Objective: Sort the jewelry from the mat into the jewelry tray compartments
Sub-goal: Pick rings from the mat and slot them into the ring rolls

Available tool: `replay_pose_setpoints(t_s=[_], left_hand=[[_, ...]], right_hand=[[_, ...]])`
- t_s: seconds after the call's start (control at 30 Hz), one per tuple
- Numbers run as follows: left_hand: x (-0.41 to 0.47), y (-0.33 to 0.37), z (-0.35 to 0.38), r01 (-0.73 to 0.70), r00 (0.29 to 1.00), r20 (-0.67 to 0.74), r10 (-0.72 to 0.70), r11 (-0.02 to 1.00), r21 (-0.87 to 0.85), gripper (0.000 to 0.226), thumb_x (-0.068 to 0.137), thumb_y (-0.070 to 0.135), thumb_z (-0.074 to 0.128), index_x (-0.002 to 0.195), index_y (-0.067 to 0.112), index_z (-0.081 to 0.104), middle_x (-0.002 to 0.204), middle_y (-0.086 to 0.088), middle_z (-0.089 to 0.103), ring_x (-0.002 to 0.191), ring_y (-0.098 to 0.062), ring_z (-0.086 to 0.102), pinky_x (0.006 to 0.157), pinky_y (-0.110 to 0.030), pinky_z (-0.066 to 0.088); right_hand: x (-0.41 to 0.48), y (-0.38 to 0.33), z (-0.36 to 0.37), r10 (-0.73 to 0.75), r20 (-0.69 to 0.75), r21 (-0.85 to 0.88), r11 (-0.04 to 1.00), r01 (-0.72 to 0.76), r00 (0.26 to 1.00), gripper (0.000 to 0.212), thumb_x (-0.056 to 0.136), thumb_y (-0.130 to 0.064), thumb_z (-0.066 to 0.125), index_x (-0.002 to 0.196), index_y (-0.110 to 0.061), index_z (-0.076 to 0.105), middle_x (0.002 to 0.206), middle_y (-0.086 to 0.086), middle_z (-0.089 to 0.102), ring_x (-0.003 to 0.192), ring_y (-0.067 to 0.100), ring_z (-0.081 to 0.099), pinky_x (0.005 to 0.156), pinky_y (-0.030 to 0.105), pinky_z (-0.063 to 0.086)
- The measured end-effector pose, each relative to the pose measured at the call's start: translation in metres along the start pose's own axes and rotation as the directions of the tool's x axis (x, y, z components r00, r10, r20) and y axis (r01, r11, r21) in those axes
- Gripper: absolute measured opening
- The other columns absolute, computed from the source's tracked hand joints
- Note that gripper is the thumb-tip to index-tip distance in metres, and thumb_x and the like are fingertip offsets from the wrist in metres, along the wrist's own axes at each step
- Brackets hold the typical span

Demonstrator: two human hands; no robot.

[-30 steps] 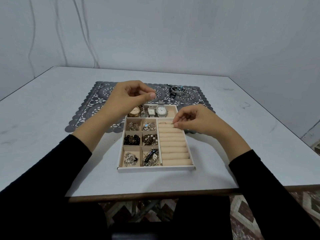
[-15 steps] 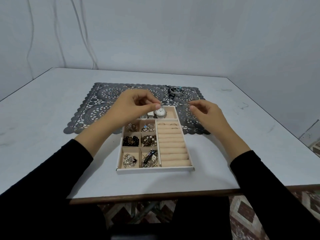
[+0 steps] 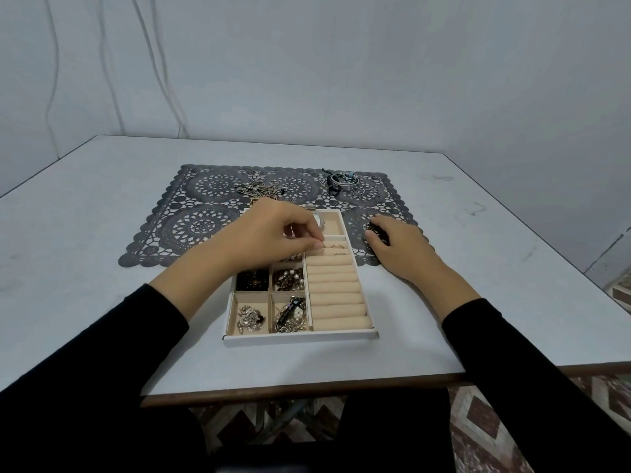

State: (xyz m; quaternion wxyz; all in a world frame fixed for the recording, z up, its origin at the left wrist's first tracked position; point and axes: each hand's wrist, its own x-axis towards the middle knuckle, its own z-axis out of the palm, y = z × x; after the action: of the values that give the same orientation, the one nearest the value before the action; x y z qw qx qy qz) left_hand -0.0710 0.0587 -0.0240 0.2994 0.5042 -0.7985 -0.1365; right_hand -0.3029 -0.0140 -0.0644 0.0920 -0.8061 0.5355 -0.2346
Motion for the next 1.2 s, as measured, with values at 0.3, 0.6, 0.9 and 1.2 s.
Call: replay_pose_setpoints(t_s=[0.3,0.6,0.9,1.2], left_hand=[[0.0024,-0.0016,0.0039,-0.051,0.998,0.045,0.048,0.996,0.067,0.012,0.082,0.031,0.077,0.091,0.022,0.077,0.085,0.015,0.072,0.081,0.003,0.065,0.075,-0.026,0.056],[0.0017,-0.0048,-0.0018,-0.033,0.993,0.115,0.026,0.998,0.060,0.012,0.085,0.033,0.073,0.096,0.029,0.077,0.089,0.018,0.072,0.086,0.004,0.065,0.075,-0.015,0.049],[0.0017,-0.0023,-0.0019,0.052,0.993,0.107,-0.052,0.999,-0.004,0.013,0.084,0.035,0.074,0.095,0.030,0.077,0.091,0.016,0.072,0.089,0.001,0.065,0.083,-0.027,0.053],[0.0032,-0.0022,0.0002,0.109,0.990,0.089,-0.105,0.993,-0.040,0.012,0.081,0.041,0.076,0.090,0.032,0.076,0.088,0.013,0.073,0.089,-0.004,0.066,0.086,-0.036,0.054]], right_hand=[[-0.0007,-0.0006,-0.0018,0.008,0.009,0.014,1.000,-0.008,1.000,0.032,0.099,-0.030,0.044,0.120,-0.011,0.058,0.116,0.007,0.062,0.106,0.022,0.053,0.064,0.023,0.022],[0.0008,0.0014,-0.0006,0.001,0.006,0.027,1.000,-0.001,1.000,0.030,0.098,-0.030,0.045,0.116,-0.010,0.059,0.111,0.007,0.063,0.100,0.021,0.054,0.062,0.025,0.021],[-0.0002,-0.0008,-0.0027,0.002,0.009,0.033,0.999,-0.002,1.000,0.032,0.099,-0.029,0.045,0.121,-0.010,0.058,0.117,0.007,0.062,0.107,0.022,0.053,0.065,0.021,0.023],[-0.0013,-0.0020,-0.0039,0.013,0.012,0.038,0.999,-0.014,1.000,0.031,0.099,-0.029,0.045,0.117,-0.008,0.059,0.112,0.009,0.063,0.102,0.023,0.053,0.061,0.024,0.022]])
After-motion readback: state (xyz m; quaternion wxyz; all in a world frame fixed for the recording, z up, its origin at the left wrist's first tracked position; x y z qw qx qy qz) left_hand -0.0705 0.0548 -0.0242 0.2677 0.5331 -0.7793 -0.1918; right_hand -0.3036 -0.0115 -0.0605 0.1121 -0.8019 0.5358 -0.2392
